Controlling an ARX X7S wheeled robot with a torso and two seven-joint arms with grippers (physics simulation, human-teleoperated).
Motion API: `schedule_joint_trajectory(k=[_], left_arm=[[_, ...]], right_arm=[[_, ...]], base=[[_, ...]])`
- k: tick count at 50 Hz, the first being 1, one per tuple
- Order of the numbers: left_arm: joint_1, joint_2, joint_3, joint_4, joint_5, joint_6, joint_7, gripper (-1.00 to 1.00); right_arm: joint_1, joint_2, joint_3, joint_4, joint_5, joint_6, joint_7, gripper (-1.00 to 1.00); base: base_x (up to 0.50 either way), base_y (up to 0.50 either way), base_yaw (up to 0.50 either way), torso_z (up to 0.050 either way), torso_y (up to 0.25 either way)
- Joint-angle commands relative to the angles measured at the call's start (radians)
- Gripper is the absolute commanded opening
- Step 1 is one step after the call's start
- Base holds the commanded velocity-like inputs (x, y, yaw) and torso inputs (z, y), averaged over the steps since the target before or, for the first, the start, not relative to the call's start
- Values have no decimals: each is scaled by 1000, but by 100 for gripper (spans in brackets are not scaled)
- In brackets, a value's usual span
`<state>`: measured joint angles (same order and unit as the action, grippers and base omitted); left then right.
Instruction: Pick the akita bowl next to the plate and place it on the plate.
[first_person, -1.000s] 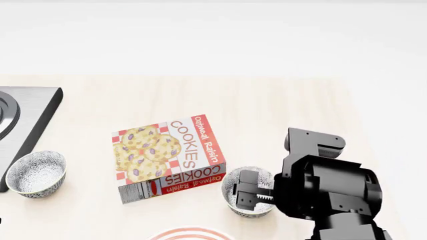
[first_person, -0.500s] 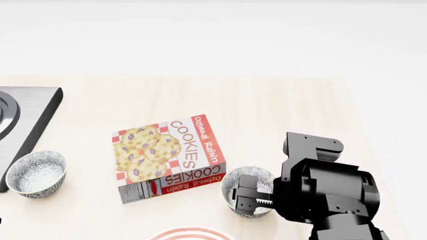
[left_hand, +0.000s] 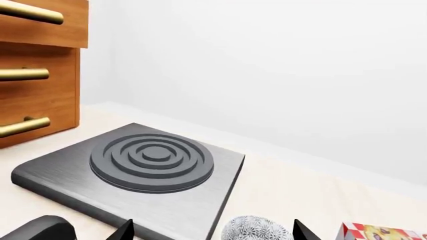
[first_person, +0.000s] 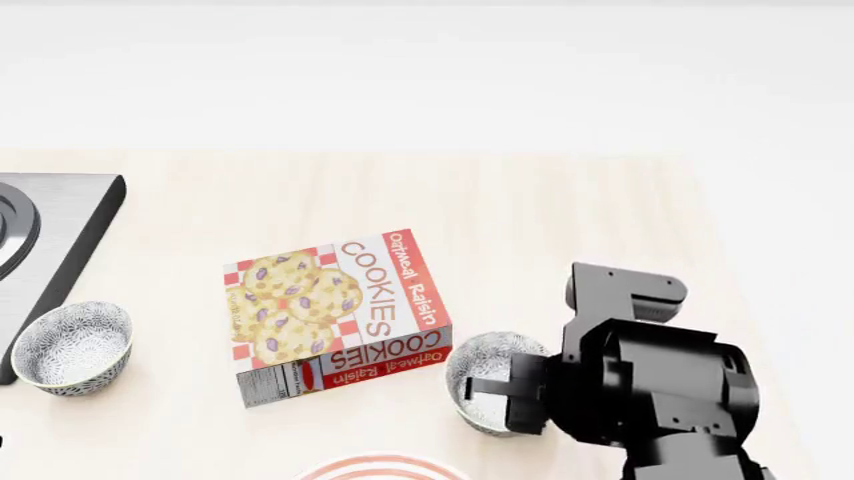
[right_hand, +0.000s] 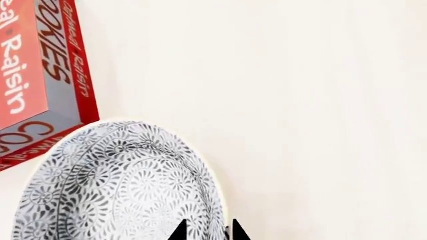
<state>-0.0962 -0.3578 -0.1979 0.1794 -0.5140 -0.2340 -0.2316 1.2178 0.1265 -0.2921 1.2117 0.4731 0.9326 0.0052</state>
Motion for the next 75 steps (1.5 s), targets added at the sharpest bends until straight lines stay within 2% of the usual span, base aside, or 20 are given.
schedule_joint_trajectory(k=[1, 5, 10, 22, 34, 42, 46, 51, 59, 65, 75], left_arm=[[-2, -1, 3, -6, -1, 4, 0, 100], [-1, -2, 3, -1, -3, 1, -3, 100], [2, -5, 3, 7, -7, -5, -7, 100], [3, -5, 5, -1, -5, 4, -5, 100], [1, -6, 6, -2, -9, 3, -9, 100], [4, -10, 6, 10, -14, -4, -14, 100], [3, -9, 7, 5, -13, -1, -14, 100], [4, -10, 7, 8, -14, -1, -16, 100], [4, -12, 12, 7, -10, 3, -16, 100], [3, -11, 13, 0, -10, 7, -15, 100], [5, -14, 13, 5, -12, 6, -19, 100]], right_arm=[[-33, 7, -10, -71, -16, 1, 60, -100], [-53, 16, -7, -154, -10, 21, 90, -100], [-124, 44, 9, -423, 11, 106, 179, -100], [-191, 104, 67, -896, 112, 352, 288, -100], [-180, 112, 127, -1096, 166, 492, 376, -100], [-158, 101, 217, -1188, 230, 621, 441, -100], [-133, 131, 226, -1149, 445, 636, 578, -100], [-99, 185, 193, -1066, 865, 635, 880, -100], [-109, 222, 156, -1016, 1209, 620, 1137, -100], [-138, 245, 110, -1037, 1448, 594, 1247, -100], [-199, 256, 82, -1075, 1534, 570, 1216, -100]], base=[[0, 0, 0, 0, 0], [0, 0, 0, 0, 0], [0, 0, 0, 0, 0], [0, 0, 0, 0, 0], [0, 0, 0, 0, 0], [0, 0, 0, 0, 1], [0, 0, 0, 0, 0], [0, 0, 0, 0, 0], [0, 0, 0, 0, 0], [0, 0, 0, 0, 0], [0, 0, 0, 0, 1]])
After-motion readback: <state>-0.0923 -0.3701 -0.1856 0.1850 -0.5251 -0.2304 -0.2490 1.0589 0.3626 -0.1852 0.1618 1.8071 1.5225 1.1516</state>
